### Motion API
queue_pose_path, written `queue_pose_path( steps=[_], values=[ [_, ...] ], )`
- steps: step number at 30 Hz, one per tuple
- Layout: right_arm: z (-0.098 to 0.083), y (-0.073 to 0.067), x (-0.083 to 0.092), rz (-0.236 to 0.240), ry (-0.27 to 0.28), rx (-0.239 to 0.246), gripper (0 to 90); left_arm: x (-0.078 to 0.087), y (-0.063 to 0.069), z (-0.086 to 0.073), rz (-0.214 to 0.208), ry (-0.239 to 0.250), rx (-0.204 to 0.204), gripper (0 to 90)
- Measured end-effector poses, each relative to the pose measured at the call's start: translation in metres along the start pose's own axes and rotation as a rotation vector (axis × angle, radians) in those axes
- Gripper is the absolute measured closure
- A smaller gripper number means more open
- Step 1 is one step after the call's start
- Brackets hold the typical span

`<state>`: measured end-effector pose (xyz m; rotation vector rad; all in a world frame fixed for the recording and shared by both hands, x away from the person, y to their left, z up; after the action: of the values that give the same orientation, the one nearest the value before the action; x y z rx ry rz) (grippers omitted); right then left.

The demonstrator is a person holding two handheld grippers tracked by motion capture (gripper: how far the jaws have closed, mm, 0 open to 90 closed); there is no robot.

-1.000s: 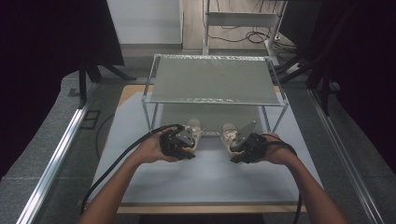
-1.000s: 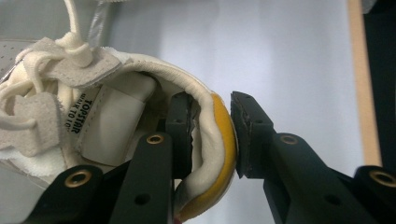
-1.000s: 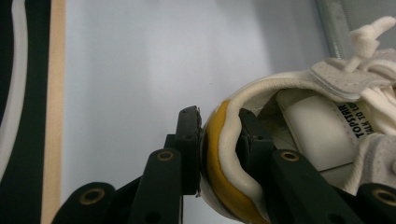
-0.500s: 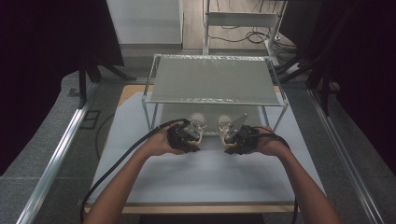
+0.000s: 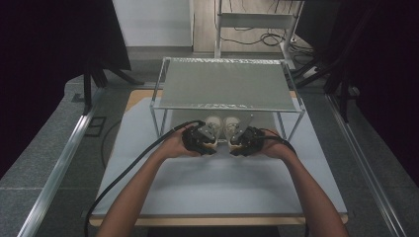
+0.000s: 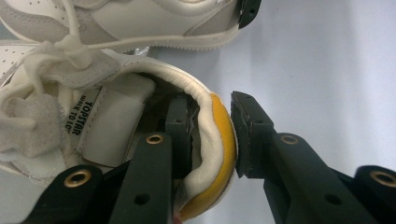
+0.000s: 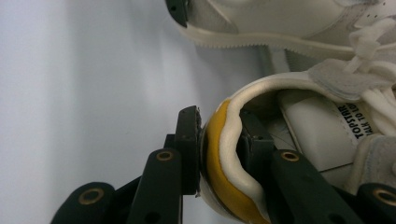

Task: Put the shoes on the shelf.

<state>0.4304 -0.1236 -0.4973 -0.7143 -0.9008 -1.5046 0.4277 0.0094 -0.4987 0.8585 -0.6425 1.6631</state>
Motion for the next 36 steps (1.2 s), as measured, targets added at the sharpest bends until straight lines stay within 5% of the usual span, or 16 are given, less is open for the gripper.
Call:
queue_pose_path(
  steps=[6,13,19,21,22,25,28,33,36],
  values=[
    [0.0,0.005,-0.007,-0.011,-0.008,-0.002,72.3,-0.007,-0.005,0.001,-0.002,0.005,0.019,69.9],
    [-0.001,0.007,-0.016,0.002,-0.011,-0.007,71.5,-0.015,-0.01,-0.001,-0.002,-0.013,-0.02,69.4],
    [-0.002,0.009,-0.014,-0.002,0.003,-0.018,67.0,-0.015,-0.011,-0.002,-0.01,-0.008,-0.01,68.5],
    [-0.001,0.011,-0.013,-0.021,0.012,-0.023,59.0,-0.014,-0.013,0.0,0.011,0.01,-0.006,62.6],
    [0.002,0.013,-0.011,-0.045,0.037,-0.039,45.3,-0.011,-0.013,0.003,0.079,0.047,0.029,50.0],
    [0.003,0.012,-0.01,-0.102,0.025,-0.023,37.7,-0.005,-0.013,0.008,0.144,0.065,0.017,33.9],
    [0.007,0.012,-0.006,-0.18,0.032,-0.012,35.6,0.0,-0.012,0.01,0.171,0.087,0.02,29.4],
    [0.017,0.01,0.007,-0.229,0.089,-0.019,34.2,0.01,-0.009,0.017,0.188,0.15,0.024,27.9],
    [0.022,0.003,0.017,-0.243,0.147,-0.021,34.0,0.025,0.005,0.02,0.178,0.206,0.05,28.0]
  ],
)
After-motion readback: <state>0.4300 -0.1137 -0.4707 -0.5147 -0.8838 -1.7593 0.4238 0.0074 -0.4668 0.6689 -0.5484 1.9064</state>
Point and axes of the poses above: each handheld gripper's, and its own axes: x roughly backward along the jaws, z roughly out of its top, y roughly to its right, the point moved 8 cm from there along -x, roughly forward along the jaws, and after that the axes turned 8 degrees about x, right-handed, at the moved point
